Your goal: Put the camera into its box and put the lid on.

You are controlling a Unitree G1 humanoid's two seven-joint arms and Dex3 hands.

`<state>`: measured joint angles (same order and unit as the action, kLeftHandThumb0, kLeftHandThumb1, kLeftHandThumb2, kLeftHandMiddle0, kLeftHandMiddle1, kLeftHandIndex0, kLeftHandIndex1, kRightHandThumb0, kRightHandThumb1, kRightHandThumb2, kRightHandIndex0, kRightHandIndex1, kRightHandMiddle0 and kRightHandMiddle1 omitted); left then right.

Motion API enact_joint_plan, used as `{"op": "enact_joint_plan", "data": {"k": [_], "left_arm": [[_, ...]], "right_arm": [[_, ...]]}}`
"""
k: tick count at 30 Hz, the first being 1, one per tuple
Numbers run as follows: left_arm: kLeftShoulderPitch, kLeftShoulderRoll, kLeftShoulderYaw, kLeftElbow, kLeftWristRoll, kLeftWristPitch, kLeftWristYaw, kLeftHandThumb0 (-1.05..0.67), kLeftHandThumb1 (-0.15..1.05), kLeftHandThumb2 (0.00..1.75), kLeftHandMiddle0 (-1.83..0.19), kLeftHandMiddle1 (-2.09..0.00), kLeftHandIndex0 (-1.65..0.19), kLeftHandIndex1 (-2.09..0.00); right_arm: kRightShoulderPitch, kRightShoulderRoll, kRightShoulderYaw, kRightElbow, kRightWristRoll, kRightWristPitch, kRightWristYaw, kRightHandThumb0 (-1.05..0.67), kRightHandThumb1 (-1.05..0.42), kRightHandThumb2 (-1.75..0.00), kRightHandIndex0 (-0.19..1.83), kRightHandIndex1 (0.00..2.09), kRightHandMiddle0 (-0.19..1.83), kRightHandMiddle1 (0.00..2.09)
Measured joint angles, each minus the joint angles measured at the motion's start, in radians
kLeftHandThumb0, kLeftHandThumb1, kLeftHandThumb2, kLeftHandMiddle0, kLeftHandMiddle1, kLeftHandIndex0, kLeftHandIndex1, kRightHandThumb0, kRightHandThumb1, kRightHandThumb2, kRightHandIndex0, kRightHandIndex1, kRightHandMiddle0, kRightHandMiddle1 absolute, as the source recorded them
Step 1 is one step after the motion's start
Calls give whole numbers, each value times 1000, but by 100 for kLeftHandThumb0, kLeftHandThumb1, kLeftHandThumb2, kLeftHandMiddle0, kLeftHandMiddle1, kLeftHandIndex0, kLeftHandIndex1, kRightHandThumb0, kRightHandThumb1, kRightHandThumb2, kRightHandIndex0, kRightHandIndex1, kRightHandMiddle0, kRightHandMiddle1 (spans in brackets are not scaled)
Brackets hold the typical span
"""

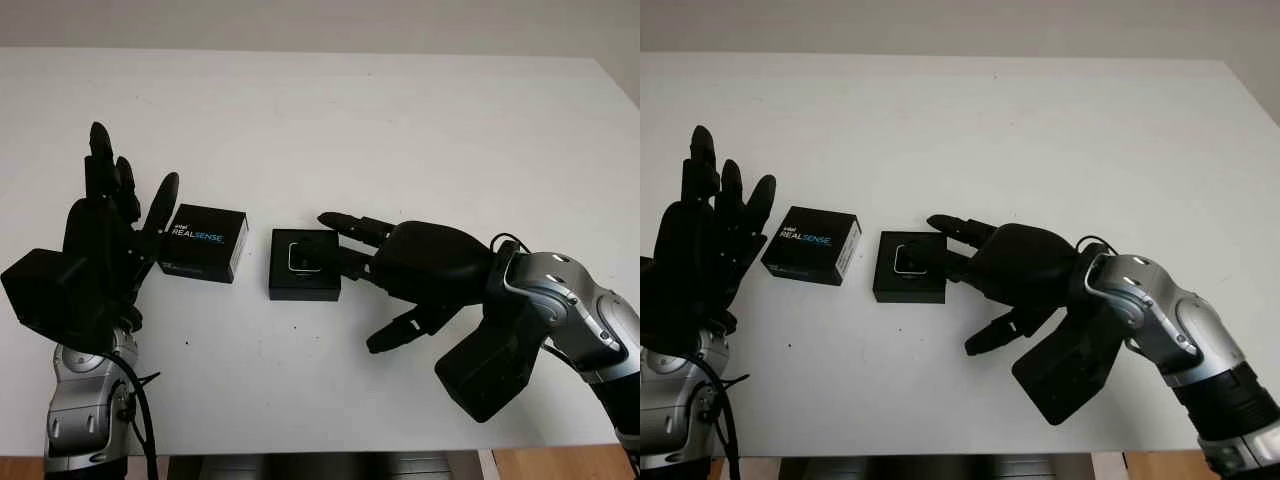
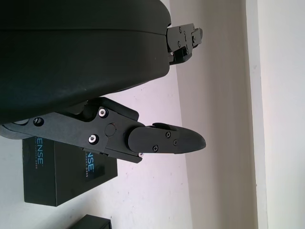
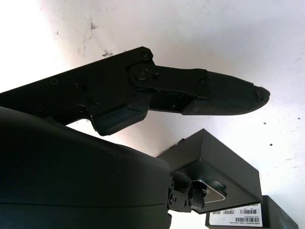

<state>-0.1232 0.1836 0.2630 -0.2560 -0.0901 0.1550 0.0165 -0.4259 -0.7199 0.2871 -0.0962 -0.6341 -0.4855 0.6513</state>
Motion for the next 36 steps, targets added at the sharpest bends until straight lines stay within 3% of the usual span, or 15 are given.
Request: {"op": "enact_joint_plan", "data": {"k": [6,12,21,29,31,36], "left_arm": [[0,5,0,0,0,-13,-5,-47,105,30,11,-6,15,-6],[2,6,0,-15,0,-20,-5,-50,105,28,9,-6,14,-6],[2,42,21,-44,10,-47,-27,-51,105,25,10,-5,12,-7],[-9,192,68,-34,50,-92,-106,-50,105,24,0,-9,4,-10],[-12,257,75,-17,51,-108,-171,-52,105,19,-3,-8,1,-11],[-18,455,87,49,34,-125,-383,-55,104,8,-7,-7,-2,-11]], "right_arm": [[32,14,-5,10,36,-6,-72,-90,-105,-58,-19,0,-14,2],[41,139,-90,70,275,-3,-211,-78,-105,-59,-18,2,-18,2],[-32,259,-222,125,647,282,-178,-77,-105,-54,-16,5,-14,5],[-106,288,-267,191,670,371,-204,-75,-105,-53,-7,9,-6,8],[-111,295,-270,201,681,390,-205,-75,-105,-53,-8,8,-7,8],[-136,319,-326,213,854,579,-128,-69,-105,-54,-18,2,-16,3]]}}
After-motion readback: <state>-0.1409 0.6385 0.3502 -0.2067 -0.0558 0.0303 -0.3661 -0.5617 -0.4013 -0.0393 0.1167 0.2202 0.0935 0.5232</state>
